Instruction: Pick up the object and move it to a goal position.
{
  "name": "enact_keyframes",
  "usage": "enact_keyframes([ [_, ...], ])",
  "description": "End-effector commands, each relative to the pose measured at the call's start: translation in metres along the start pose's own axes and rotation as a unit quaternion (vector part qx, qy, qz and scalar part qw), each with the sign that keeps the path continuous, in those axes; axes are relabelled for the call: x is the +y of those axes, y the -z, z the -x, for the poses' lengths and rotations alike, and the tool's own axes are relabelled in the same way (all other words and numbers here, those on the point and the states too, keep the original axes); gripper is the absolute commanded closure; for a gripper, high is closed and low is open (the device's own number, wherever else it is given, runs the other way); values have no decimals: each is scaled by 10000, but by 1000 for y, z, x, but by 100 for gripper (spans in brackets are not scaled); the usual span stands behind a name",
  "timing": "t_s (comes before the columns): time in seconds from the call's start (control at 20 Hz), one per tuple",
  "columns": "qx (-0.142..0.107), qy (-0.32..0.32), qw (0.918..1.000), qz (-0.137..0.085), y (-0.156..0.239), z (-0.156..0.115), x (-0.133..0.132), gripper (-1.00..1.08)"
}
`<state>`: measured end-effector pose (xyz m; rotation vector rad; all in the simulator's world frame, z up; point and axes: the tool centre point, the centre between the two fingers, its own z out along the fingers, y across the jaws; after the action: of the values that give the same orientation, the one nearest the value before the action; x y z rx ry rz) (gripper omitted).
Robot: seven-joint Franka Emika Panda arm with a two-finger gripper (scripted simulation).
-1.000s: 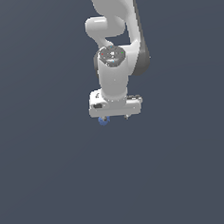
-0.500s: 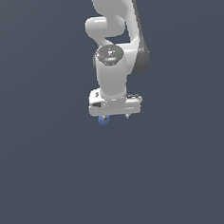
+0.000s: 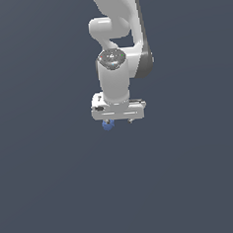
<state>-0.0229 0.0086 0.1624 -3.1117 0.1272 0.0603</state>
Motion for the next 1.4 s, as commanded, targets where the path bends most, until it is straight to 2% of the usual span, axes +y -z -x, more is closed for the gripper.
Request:
enact_keyframes([
  [0.0, 12, -168, 9999, 6, -7, 5, 5, -92],
  [0.3, 73, -822, 9966, 27, -30, 25, 25, -92],
  [0.75, 182, -1892, 9817, 64, -64, 63, 57, -92],
  [1.05, 217, -2213, 9749, 76, -73, 76, 66, -92],
  [1.35, 216, -2226, 9746, 77, -75, 76, 67, -92],
])
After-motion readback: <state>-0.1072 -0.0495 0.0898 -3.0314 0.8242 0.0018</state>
